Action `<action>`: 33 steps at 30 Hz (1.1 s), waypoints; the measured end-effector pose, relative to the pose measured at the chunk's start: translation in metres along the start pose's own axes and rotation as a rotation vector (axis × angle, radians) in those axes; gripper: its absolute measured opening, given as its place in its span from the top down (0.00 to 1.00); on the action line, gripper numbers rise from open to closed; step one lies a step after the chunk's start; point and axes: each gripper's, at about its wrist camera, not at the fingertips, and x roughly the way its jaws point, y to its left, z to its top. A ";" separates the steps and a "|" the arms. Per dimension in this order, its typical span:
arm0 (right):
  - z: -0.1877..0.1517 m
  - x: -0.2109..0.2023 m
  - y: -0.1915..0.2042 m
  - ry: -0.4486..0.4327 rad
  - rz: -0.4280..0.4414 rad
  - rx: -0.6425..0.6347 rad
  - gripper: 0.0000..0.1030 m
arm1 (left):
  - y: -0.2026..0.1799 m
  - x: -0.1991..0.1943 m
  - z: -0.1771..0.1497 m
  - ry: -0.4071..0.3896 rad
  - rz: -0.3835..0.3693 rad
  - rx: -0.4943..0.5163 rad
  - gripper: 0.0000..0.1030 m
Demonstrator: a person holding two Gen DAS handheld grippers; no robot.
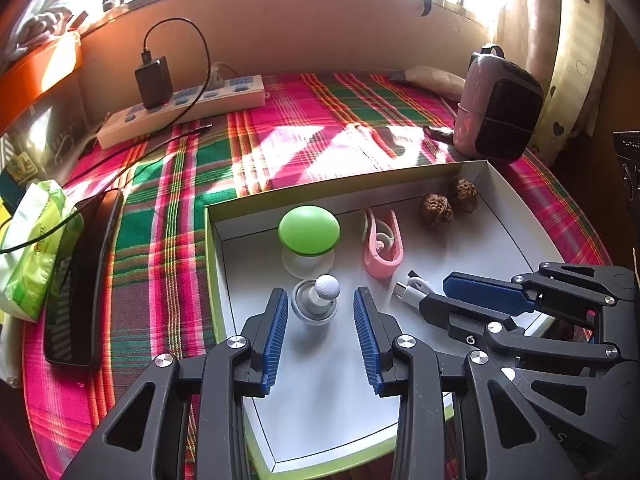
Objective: Organize objects
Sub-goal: 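Open the left tool to set the knob toy down while the right tool releases the cable, then withdraw both open tools out of the box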
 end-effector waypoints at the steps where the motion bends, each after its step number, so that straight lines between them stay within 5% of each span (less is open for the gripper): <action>1: -0.001 -0.002 0.000 -0.002 0.001 0.002 0.79 | 0.001 -0.001 0.000 -0.001 0.003 -0.005 0.68; 6: -0.005 -0.010 -0.001 -0.018 -0.001 0.010 0.73 | 0.002 -0.009 -0.005 -0.004 0.019 -0.010 0.67; 33: -0.047 -0.068 -0.006 -0.132 -0.027 0.026 0.73 | -0.023 -0.061 -0.052 -0.071 -0.040 0.011 0.67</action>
